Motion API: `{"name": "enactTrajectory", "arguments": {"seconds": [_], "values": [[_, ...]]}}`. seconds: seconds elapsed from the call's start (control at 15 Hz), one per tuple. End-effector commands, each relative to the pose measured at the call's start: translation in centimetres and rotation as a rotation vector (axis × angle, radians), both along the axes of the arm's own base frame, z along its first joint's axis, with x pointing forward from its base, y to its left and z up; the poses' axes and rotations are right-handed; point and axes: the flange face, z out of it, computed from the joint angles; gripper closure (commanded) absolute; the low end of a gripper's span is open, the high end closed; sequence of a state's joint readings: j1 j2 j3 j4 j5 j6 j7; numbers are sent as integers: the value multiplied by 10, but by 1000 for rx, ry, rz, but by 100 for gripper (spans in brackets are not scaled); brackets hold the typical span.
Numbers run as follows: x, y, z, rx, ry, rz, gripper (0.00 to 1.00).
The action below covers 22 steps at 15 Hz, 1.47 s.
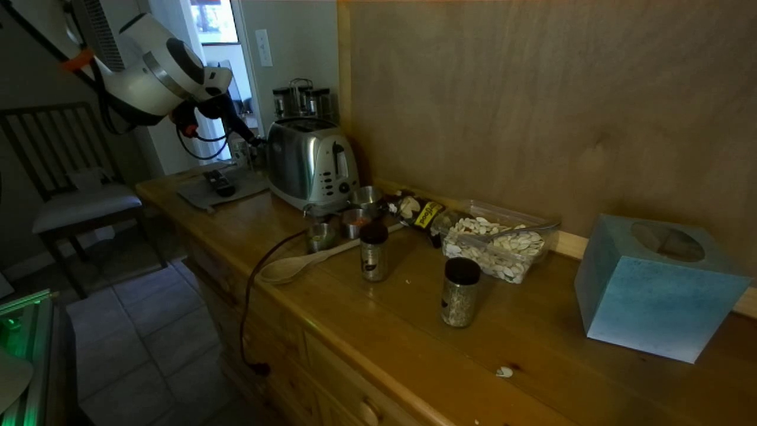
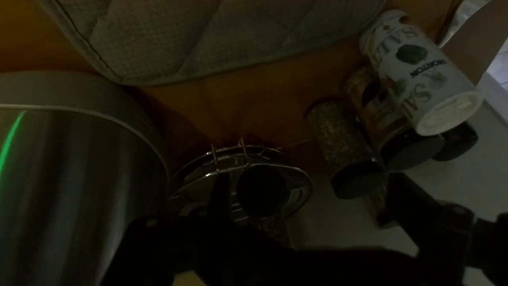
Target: Pick up the laying spice bottle on the bottom rack of the circular spice rack and put it on the counter
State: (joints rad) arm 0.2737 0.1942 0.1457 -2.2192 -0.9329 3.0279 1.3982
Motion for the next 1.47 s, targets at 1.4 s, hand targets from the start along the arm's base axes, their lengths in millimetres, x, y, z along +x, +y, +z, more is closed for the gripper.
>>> {"name": "enactTrajectory", "arguments": {"seconds": [1.4], "values": [[50, -18, -26, 268, -57, -60, 0]]}}
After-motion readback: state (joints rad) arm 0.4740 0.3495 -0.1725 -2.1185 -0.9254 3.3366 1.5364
